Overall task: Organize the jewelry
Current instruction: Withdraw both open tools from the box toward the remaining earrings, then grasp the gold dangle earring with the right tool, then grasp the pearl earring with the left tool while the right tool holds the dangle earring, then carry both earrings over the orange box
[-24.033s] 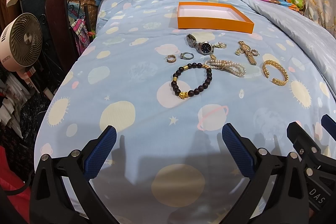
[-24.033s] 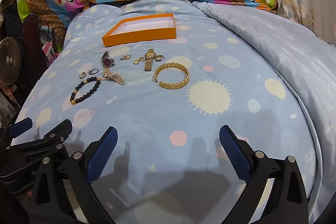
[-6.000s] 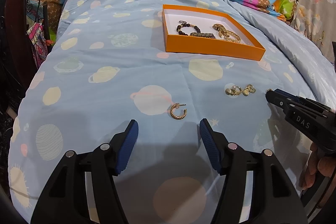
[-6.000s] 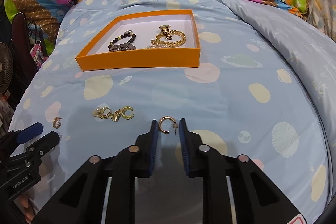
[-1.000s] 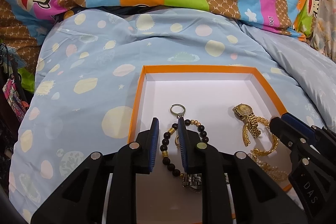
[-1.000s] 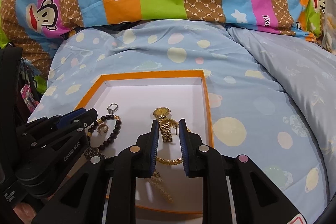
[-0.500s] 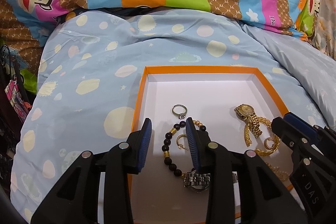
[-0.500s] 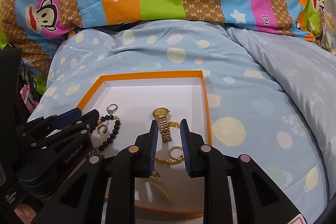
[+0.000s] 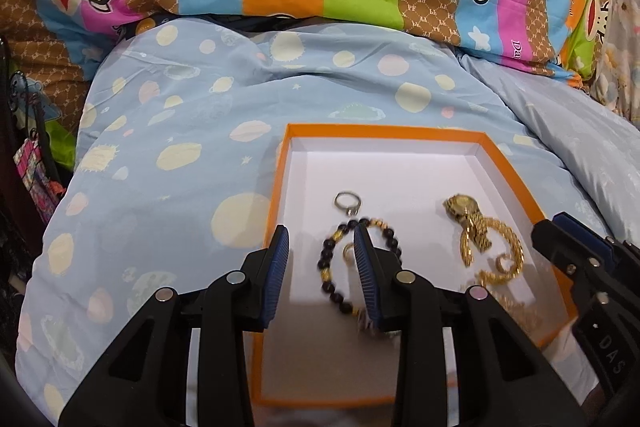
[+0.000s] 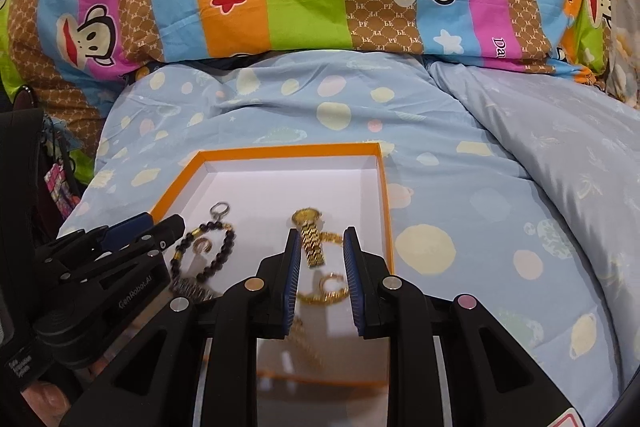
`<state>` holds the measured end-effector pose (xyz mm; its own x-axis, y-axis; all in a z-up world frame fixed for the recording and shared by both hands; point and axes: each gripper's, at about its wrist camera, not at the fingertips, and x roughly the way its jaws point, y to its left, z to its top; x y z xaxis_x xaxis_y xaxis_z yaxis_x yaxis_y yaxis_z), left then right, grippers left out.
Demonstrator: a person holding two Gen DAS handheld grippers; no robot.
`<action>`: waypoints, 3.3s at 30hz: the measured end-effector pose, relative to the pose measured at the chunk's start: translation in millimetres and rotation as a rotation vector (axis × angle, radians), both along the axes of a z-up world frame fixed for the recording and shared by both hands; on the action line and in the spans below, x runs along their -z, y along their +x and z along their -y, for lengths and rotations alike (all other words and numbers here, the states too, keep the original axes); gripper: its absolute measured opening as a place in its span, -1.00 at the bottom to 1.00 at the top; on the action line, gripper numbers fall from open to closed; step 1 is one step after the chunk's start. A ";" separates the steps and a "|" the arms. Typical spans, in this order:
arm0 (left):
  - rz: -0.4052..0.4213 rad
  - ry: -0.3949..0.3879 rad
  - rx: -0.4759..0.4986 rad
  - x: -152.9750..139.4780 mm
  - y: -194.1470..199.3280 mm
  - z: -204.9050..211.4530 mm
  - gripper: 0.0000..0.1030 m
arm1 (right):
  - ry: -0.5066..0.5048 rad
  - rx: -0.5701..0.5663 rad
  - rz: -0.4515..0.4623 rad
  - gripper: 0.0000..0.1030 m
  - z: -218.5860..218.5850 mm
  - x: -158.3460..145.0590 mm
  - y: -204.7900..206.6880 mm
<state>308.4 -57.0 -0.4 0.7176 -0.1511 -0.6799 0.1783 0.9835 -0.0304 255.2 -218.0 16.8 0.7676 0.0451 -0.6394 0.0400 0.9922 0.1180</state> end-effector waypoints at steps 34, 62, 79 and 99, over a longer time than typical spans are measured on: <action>-0.064 -0.062 0.076 5.2 -138.8 -56.7 -0.11 | -0.035 -0.074 -0.192 -0.63 -46.5 26.6 -114.5; -0.150 0.022 0.229 18.7 -141.2 25.7 -0.54 | 0.056 0.050 -0.214 -0.61 5.8 33.6 -149.4; -0.098 -0.048 0.180 6.1 -150.5 2.5 -0.56 | 0.078 0.051 -0.201 -0.62 8.7 32.6 -151.5; 0.039 -0.030 0.072 -59.8 -87.0 -11.3 -0.56 | 0.016 -0.013 -0.024 -0.62 -17.4 -21.7 -97.6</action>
<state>221.4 -45.7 59.4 0.7302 -0.2230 -0.6458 0.2497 0.9669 -0.0515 157.5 -200.6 38.5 0.7511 0.0652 -0.6570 0.0300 0.9907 0.1326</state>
